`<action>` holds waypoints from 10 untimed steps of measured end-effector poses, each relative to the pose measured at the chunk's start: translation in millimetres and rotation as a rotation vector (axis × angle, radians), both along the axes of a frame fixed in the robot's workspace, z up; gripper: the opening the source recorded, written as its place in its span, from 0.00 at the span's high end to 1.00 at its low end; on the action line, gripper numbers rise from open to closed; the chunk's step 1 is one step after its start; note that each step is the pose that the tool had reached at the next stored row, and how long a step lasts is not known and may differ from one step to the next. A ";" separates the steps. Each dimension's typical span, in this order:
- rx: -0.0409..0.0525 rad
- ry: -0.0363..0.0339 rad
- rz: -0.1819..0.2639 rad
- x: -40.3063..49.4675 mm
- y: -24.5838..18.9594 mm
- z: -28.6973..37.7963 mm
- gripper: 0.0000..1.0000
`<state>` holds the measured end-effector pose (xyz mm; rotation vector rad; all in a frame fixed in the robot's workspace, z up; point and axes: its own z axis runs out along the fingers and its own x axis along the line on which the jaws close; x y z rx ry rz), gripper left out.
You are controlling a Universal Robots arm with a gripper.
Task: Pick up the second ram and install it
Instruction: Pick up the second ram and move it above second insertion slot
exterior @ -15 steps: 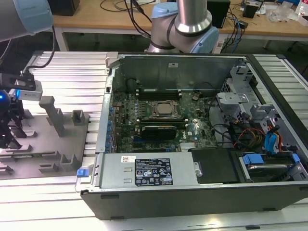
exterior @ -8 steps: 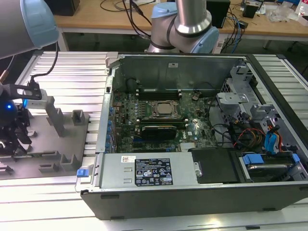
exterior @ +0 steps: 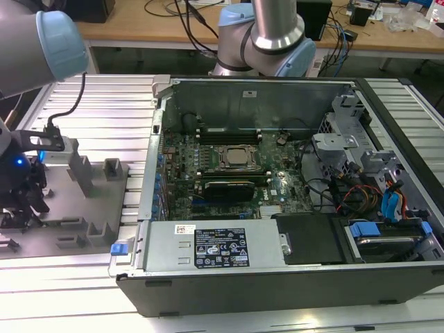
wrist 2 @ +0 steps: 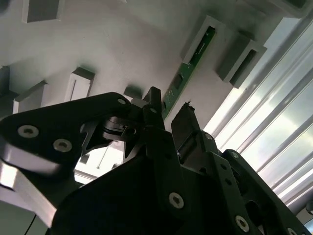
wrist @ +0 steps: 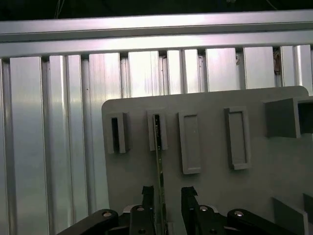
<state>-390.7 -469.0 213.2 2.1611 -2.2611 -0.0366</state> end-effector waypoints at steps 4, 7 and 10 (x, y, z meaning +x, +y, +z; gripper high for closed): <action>-0.0002 0.0003 0.009 0.0 -0.3 -6.8 0.64; -0.0001 0.0002 0.009 0.0 -0.3 -7.0 0.72; 0.0000 0.0001 0.009 0.0 -0.3 -7.1 0.87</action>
